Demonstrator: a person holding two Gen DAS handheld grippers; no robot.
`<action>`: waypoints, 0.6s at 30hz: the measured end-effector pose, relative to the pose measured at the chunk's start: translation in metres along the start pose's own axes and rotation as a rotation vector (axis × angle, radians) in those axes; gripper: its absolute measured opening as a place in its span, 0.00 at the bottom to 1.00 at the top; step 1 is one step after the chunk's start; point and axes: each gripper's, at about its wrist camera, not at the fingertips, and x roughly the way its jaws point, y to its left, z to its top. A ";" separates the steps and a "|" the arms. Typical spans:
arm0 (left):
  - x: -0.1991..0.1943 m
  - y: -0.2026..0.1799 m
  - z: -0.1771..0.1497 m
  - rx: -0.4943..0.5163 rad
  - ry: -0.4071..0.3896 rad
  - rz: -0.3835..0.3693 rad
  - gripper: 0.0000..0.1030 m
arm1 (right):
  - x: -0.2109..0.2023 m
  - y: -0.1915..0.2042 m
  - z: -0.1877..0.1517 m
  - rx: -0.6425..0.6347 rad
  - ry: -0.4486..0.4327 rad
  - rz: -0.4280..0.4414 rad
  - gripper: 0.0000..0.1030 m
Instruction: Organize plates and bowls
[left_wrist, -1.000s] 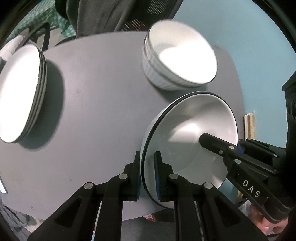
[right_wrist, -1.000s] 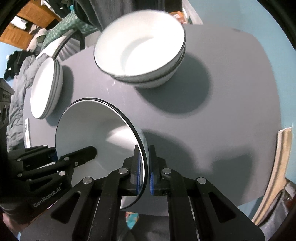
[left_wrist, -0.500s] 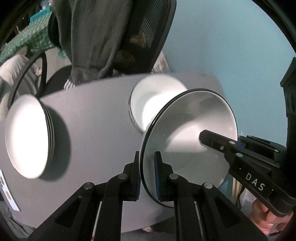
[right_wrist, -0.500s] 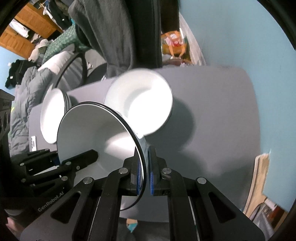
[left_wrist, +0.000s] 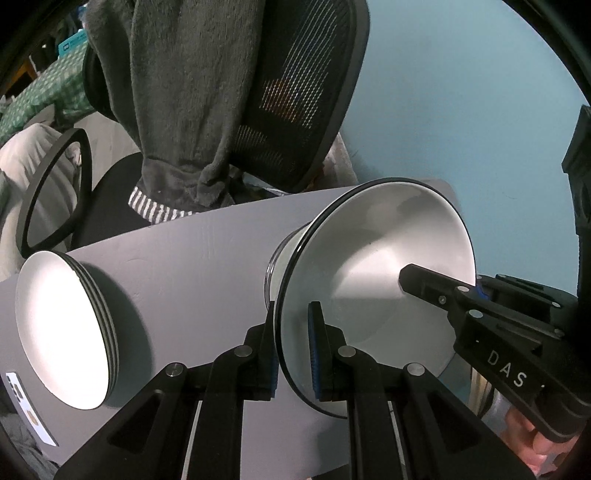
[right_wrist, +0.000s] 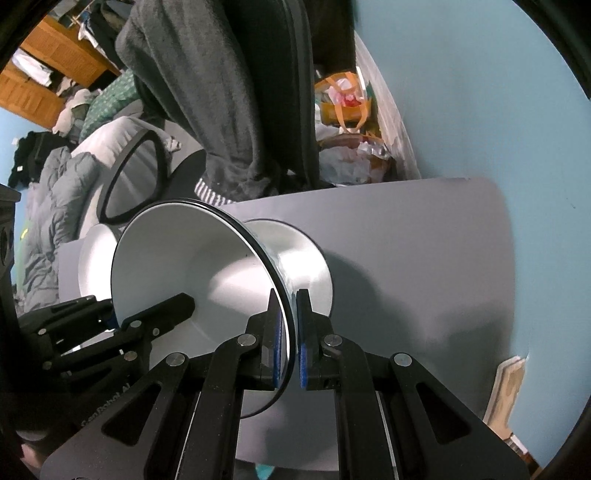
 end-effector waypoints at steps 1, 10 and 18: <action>0.002 -0.001 0.001 -0.001 0.004 0.003 0.11 | 0.002 -0.001 0.003 0.000 0.006 0.000 0.07; 0.016 -0.003 0.002 0.007 0.023 0.035 0.11 | 0.023 -0.009 0.007 0.020 0.055 -0.012 0.07; 0.021 -0.005 0.007 0.004 0.030 0.048 0.12 | 0.025 -0.017 0.010 0.043 0.072 0.007 0.07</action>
